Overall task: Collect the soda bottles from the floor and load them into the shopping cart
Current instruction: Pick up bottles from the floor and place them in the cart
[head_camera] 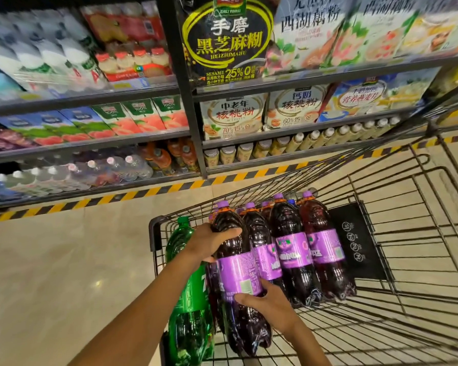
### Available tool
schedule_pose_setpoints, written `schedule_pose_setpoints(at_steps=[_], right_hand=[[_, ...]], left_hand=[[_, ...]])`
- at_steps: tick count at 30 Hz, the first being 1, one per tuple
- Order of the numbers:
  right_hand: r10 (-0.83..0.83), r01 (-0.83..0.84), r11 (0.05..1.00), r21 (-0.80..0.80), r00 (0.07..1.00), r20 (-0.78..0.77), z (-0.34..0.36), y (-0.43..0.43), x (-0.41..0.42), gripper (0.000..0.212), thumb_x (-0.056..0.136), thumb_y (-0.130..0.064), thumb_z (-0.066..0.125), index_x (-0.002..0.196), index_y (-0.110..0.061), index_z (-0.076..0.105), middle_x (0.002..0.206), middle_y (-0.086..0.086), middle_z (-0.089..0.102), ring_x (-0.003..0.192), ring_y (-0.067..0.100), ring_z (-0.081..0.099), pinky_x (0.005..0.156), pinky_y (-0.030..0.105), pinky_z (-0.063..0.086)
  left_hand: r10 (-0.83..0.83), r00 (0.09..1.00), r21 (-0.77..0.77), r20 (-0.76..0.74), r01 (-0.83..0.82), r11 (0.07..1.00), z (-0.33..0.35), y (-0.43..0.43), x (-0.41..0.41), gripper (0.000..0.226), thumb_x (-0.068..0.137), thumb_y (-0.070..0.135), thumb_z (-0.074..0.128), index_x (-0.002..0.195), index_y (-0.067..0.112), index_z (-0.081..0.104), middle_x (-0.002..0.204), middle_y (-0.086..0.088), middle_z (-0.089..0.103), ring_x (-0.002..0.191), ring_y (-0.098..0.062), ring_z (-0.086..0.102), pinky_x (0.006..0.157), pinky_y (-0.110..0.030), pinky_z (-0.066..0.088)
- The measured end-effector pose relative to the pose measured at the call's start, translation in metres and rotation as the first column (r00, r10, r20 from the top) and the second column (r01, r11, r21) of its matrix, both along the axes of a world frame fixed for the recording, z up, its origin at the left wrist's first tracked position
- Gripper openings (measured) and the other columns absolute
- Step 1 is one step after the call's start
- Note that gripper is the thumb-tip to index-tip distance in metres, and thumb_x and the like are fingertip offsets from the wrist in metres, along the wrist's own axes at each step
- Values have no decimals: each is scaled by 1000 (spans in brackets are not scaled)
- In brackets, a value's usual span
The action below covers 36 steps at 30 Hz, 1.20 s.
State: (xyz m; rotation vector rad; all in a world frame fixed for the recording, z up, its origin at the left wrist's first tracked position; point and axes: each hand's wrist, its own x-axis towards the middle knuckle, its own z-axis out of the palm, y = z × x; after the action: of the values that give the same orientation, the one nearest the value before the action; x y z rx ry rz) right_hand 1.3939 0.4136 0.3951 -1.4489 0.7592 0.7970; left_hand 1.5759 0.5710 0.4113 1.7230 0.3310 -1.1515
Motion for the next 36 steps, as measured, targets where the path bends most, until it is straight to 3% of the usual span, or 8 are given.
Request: schedule_pose_setpoints(at_steps=[5, 8, 13, 17, 22, 27, 32, 36], right_hand=[[-4, 5, 999, -45, 1000, 18, -4, -9, -5, 82, 62, -53, 97, 130, -20, 65, 110, -11, 79, 106, 6, 74, 98, 24, 54], [20, -17, 993, -116, 1000, 19, -8, -22, -7, 70, 62, -59, 95, 119, -32, 66, 108, -12, 79, 102, 2, 73, 95, 24, 53], [98, -81, 958, -276, 994, 49, -19, -33, -12, 82, 53, -84, 86, 117, -35, 73, 119, -7, 72, 103, 7, 72, 98, 39, 58], [117, -98, 964, -246, 991, 67, -10, -33, -7, 87, 53, -86, 84, 118, -29, 73, 108, -13, 78, 98, 5, 74, 97, 41, 58], [130, -117, 951, -288, 991, 29, -5, -30, -8, 87, 49, -92, 80, 116, -35, 73, 115, -12, 75, 102, 8, 73, 100, 43, 57], [97, -82, 949, -305, 995, 35, -7, -25, -13, 89, 44, -94, 78, 112, -38, 73, 117, -9, 71, 101, 11, 72, 101, 45, 57], [74, -62, 937, -344, 997, 23, 4, -20, -9, 109, 36, -101, 71, 120, -31, 69, 118, -8, 70, 104, 13, 70, 102, 44, 56], [88, -88, 897, -434, 996, -20, 6, -14, -13, 101, 48, -101, 67, 124, -35, 63, 121, -11, 61, 108, 17, 67, 101, 45, 54]], left_hand=[[4, 1000, -18, 14, -4, 1000, -5, -14, 0, 27, 80, 48, 83, 97, 37, 66, 100, 8, 75, 92, -12, 72, 75, -32, 62], [7, 997, -5, 72, -6, 1000, -15, -28, -8, 25, 78, 49, 85, 91, 34, 69, 100, 2, 77, 95, -20, 74, 90, -44, 61], [-5, 990, 29, 138, 1, 1000, -21, -41, -13, 21, 83, 46, 82, 83, 36, 64, 90, 9, 72, 88, -16, 70, 92, -43, 60], [22, 995, 49, 99, -27, 998, -20, -42, -8, 25, 79, 44, 85, 84, 32, 64, 100, -4, 74, 97, -28, 73, 88, -49, 61], [49, 996, 71, 77, -55, 996, -12, -41, -12, 29, 76, 44, 87, 85, 26, 66, 91, -3, 74, 92, -30, 73, 85, -50, 62], [156, 986, 41, 65, -159, 986, -53, -37, -16, 83, 26, 74, 92, 88, 23, 71, 94, -11, 77, 91, -34, 75, 86, -54, 61], [57, 988, 82, 146, -70, 994, -15, -40, -18, 34, 74, 50, 87, 86, 24, 69, 92, -7, 77, 88, -29, 75, 85, -48, 62], [-12, 974, 94, 225, -9, 996, -19, -35, -23, 44, 77, 58, 80, 99, 21, 70, 91, -4, 77, 82, -25, 76, 79, -47, 64]])
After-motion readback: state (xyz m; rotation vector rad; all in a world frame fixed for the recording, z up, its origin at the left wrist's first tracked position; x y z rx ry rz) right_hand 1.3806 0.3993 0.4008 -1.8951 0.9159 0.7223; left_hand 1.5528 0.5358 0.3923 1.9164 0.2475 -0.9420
